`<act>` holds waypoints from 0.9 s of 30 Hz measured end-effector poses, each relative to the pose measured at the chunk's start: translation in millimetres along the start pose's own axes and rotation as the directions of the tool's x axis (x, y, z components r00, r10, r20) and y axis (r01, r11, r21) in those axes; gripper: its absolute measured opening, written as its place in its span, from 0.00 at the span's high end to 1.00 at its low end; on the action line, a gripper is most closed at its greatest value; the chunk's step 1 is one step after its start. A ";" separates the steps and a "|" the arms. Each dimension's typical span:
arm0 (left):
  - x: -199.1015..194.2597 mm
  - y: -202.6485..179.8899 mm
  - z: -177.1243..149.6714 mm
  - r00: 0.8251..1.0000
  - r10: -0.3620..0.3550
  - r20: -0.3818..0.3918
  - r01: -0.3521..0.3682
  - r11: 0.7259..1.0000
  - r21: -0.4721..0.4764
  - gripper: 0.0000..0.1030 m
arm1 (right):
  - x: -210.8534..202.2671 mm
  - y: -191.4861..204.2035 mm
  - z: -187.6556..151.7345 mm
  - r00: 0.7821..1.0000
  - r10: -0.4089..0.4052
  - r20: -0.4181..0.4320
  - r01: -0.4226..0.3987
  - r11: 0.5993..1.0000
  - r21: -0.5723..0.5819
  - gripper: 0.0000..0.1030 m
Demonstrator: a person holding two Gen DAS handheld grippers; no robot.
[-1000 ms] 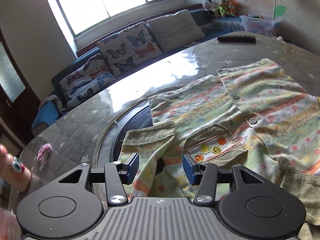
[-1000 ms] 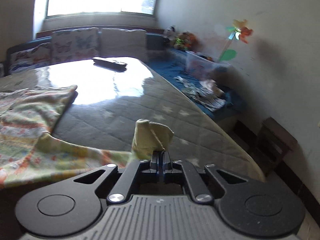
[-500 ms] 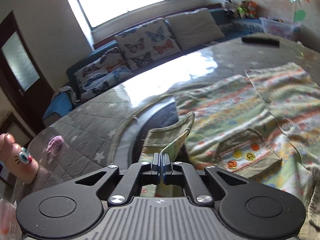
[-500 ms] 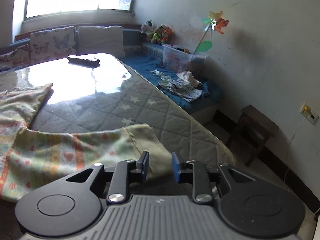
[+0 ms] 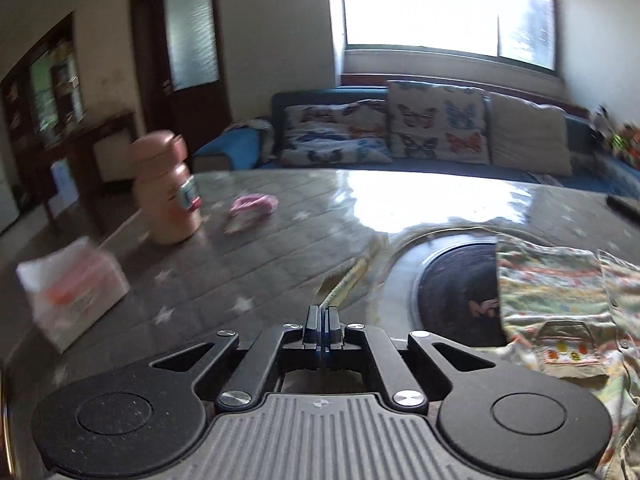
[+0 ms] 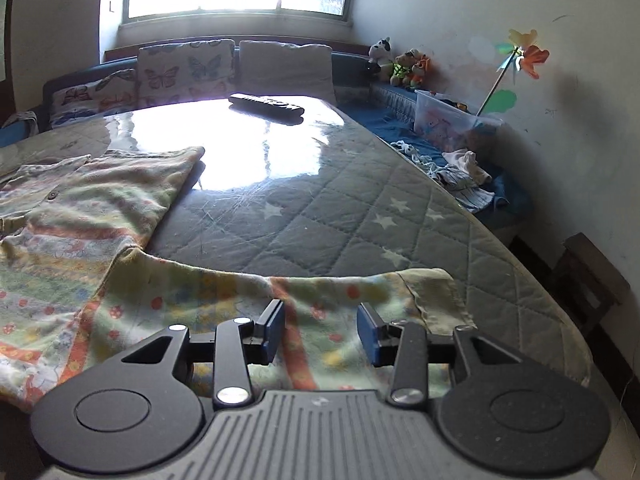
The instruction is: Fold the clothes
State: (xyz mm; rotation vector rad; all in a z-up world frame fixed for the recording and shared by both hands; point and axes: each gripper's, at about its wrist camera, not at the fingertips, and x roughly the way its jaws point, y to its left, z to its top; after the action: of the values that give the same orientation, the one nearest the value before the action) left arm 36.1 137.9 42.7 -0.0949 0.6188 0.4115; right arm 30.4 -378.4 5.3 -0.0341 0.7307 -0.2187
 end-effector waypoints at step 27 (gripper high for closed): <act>60.7 22.1 -17.4 0.990 0.100 -0.098 -0.087 0.988 0.125 0.98 | 6.7 -14.9 -0.9 0.997 0.078 -0.018 -0.076 0.991 0.112 0.48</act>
State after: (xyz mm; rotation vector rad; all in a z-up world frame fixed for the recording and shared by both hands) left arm 62.4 175.5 -6.0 0.0286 0.7510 0.4608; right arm 31.9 -394.3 1.9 0.1029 0.7397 -0.1859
